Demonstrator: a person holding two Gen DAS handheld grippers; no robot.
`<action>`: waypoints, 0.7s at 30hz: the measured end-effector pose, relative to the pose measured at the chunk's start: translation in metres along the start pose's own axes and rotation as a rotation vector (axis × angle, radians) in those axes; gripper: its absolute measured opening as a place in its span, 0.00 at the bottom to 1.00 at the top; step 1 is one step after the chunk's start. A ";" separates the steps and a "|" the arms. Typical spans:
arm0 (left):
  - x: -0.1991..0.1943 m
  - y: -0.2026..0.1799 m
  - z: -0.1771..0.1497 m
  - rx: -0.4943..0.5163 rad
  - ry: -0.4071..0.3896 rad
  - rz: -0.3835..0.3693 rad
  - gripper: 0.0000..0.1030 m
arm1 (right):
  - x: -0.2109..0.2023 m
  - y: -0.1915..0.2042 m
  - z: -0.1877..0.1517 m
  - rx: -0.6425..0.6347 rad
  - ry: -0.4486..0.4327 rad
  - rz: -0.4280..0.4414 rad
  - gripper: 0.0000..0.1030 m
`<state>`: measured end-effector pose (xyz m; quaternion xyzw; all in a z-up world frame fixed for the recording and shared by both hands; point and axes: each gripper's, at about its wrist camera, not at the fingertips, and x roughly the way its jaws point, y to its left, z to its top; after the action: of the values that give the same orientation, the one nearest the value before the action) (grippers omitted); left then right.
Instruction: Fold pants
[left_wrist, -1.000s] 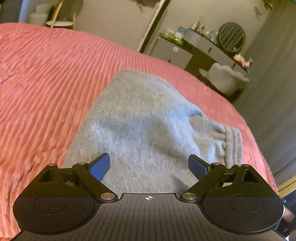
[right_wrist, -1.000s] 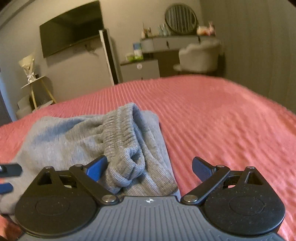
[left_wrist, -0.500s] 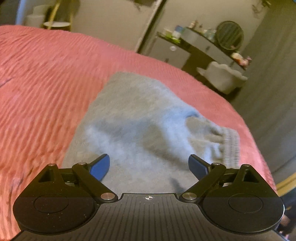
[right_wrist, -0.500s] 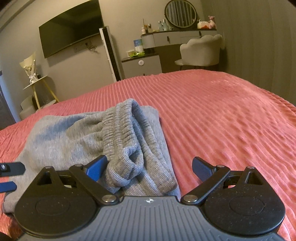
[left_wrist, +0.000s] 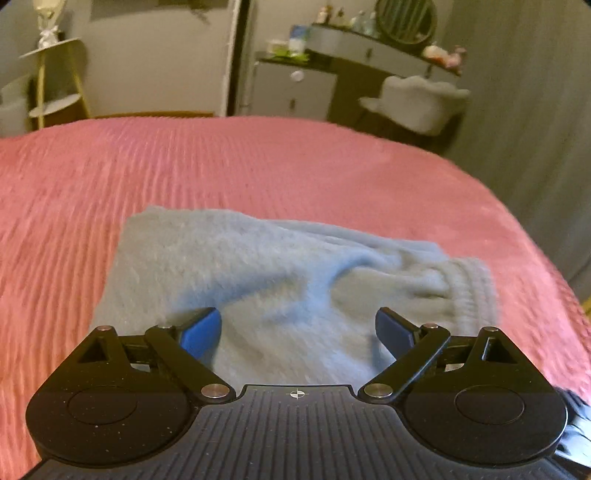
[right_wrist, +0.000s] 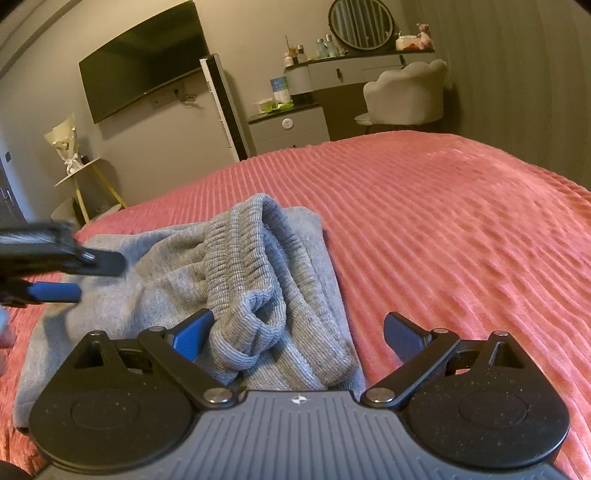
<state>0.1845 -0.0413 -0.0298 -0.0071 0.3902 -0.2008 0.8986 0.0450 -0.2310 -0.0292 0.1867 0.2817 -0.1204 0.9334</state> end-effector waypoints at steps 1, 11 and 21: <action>0.004 0.003 0.003 -0.005 -0.008 0.028 0.91 | 0.000 -0.001 0.000 -0.003 -0.002 0.004 0.94; -0.013 -0.022 0.016 0.102 -0.076 0.000 0.92 | 0.009 -0.010 0.000 0.049 0.021 0.046 0.95; 0.055 -0.066 0.042 0.224 0.058 0.054 0.85 | 0.011 -0.014 0.000 0.066 0.030 0.075 0.95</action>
<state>0.2248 -0.1280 -0.0278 0.1098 0.3911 -0.2188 0.8872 0.0494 -0.2447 -0.0399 0.2297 0.2844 -0.0918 0.9262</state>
